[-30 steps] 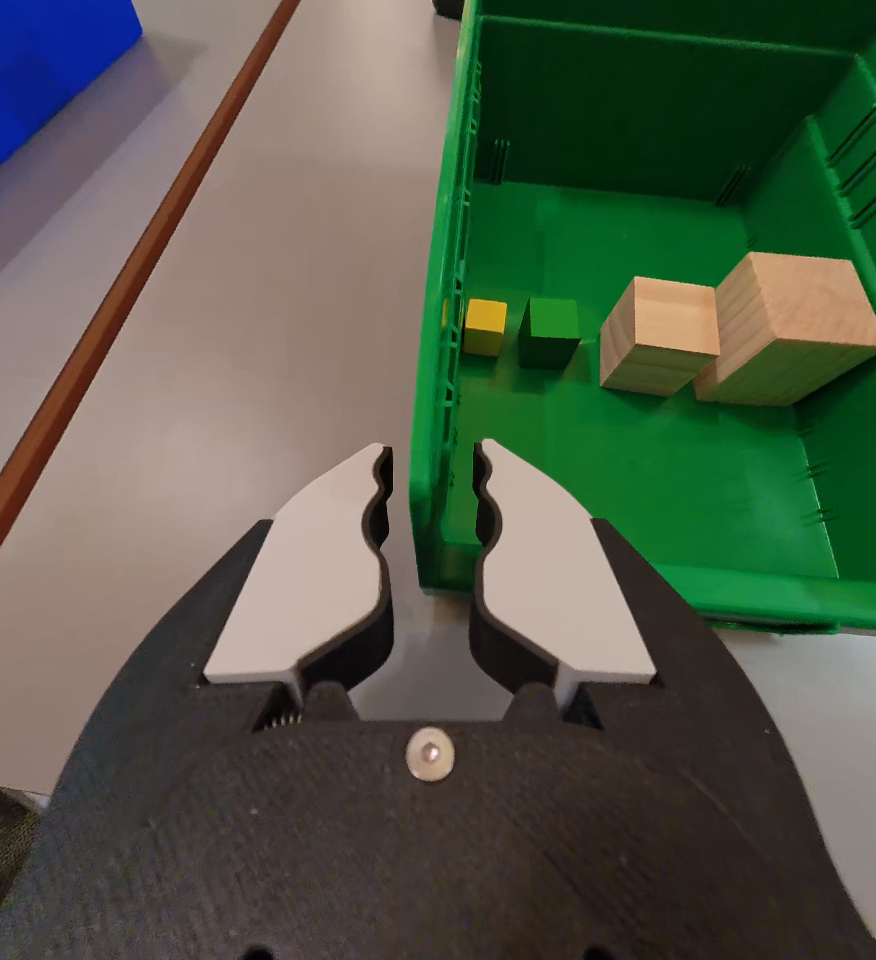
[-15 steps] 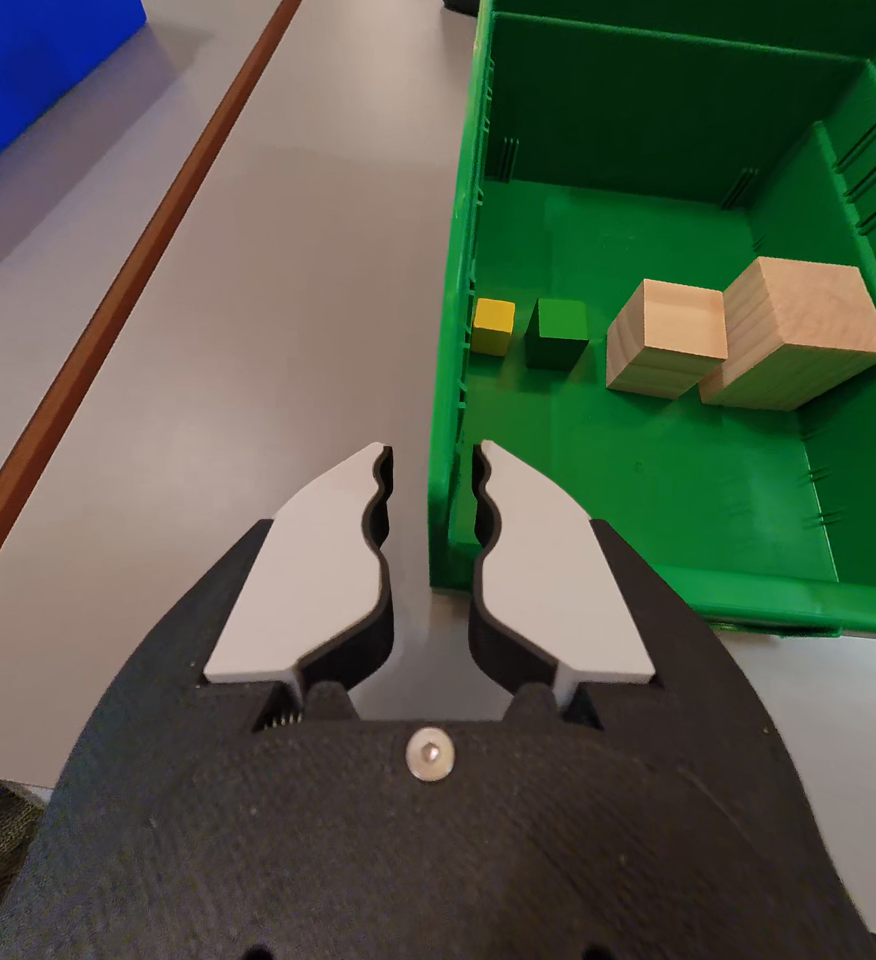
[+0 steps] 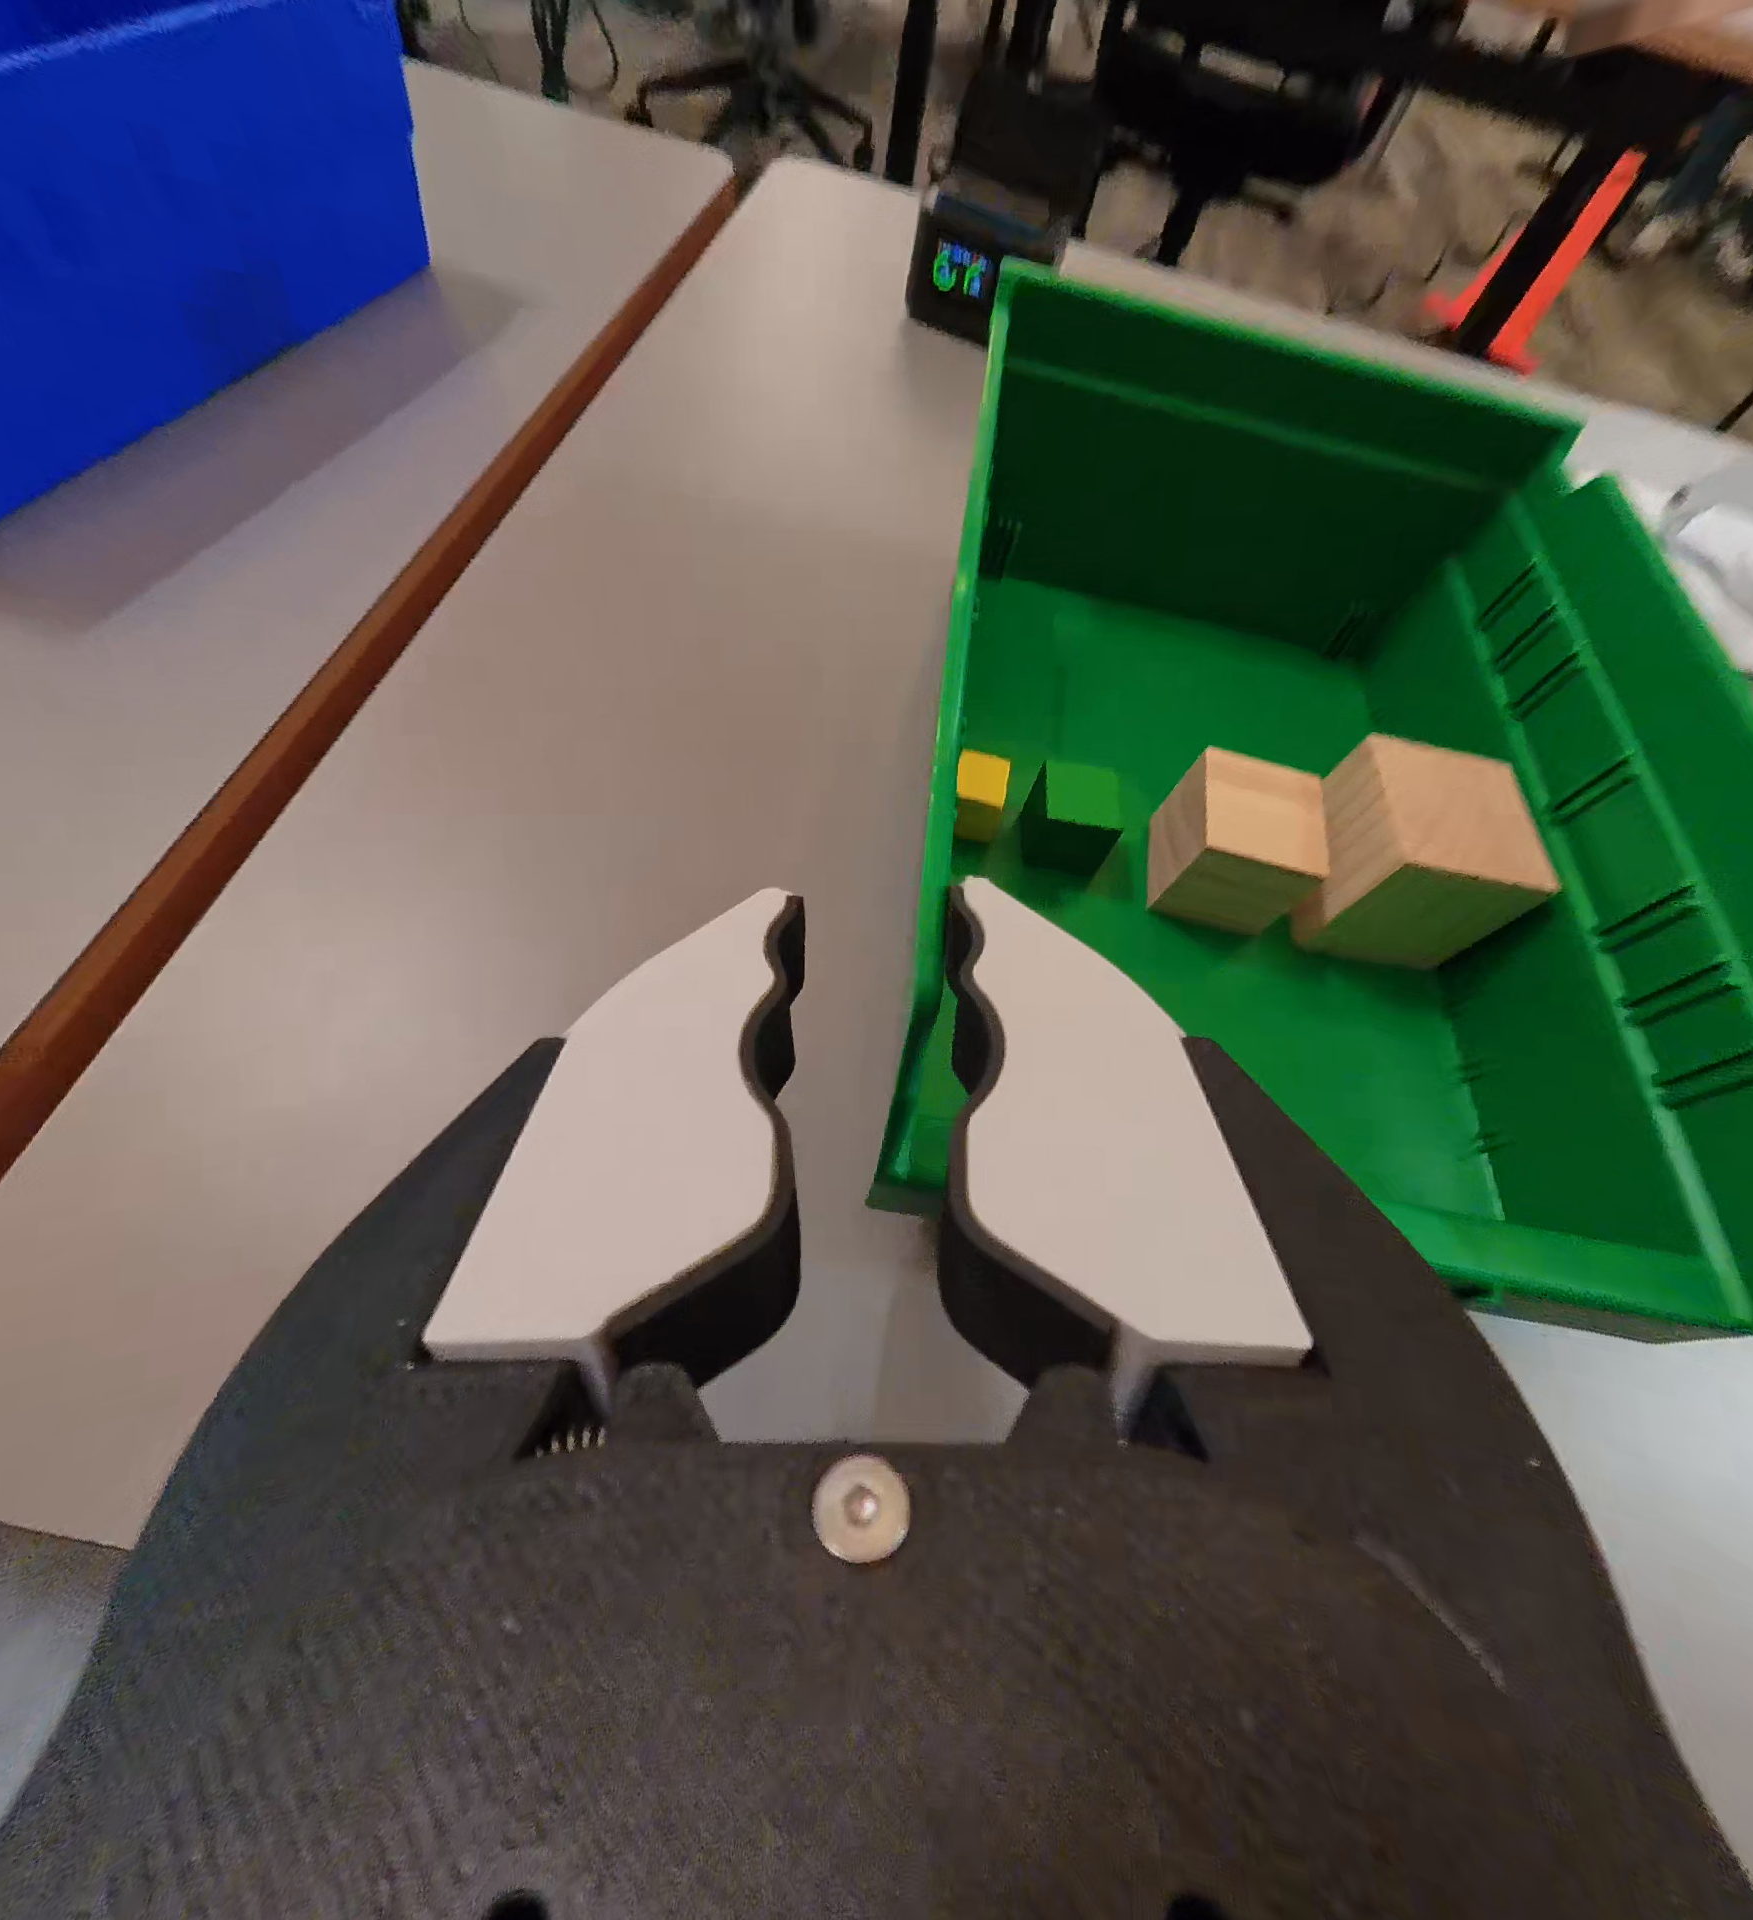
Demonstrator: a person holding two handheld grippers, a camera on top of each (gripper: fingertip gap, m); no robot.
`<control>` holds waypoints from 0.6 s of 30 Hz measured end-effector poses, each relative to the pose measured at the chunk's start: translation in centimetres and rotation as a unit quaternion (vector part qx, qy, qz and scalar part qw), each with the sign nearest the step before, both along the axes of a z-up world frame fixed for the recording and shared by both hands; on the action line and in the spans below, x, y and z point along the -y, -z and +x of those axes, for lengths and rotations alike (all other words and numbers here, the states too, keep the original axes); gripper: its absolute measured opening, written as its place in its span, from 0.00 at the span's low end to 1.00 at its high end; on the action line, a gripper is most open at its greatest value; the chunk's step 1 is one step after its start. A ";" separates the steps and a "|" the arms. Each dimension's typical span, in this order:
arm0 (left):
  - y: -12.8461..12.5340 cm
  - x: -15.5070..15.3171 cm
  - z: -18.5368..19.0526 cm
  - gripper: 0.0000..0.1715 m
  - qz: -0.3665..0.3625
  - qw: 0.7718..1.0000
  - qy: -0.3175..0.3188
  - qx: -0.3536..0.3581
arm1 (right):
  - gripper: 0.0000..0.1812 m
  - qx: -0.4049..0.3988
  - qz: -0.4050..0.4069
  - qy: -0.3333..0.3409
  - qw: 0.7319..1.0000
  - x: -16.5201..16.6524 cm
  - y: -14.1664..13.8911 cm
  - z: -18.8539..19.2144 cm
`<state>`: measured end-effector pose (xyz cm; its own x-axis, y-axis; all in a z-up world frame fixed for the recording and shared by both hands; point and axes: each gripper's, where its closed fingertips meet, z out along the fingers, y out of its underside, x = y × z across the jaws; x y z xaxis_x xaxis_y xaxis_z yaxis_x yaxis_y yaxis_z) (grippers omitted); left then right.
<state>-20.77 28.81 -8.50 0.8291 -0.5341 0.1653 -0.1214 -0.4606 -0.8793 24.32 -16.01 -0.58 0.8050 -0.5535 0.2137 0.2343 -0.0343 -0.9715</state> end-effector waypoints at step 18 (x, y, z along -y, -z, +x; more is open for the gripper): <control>-6.9 2.6 1.5 0.04 0.097 0.975 0.079 0.184 | 0.18 -0.051 -0.036 -0.023 0.998 -1.6 2.4 0.0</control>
<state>-19.25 26.17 -1.62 0.6373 -0.7011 0.3198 0.1631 -0.2828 -0.9452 24.36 -14.43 -2.95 0.8489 -0.5010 0.1682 0.1382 -0.0967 -0.9857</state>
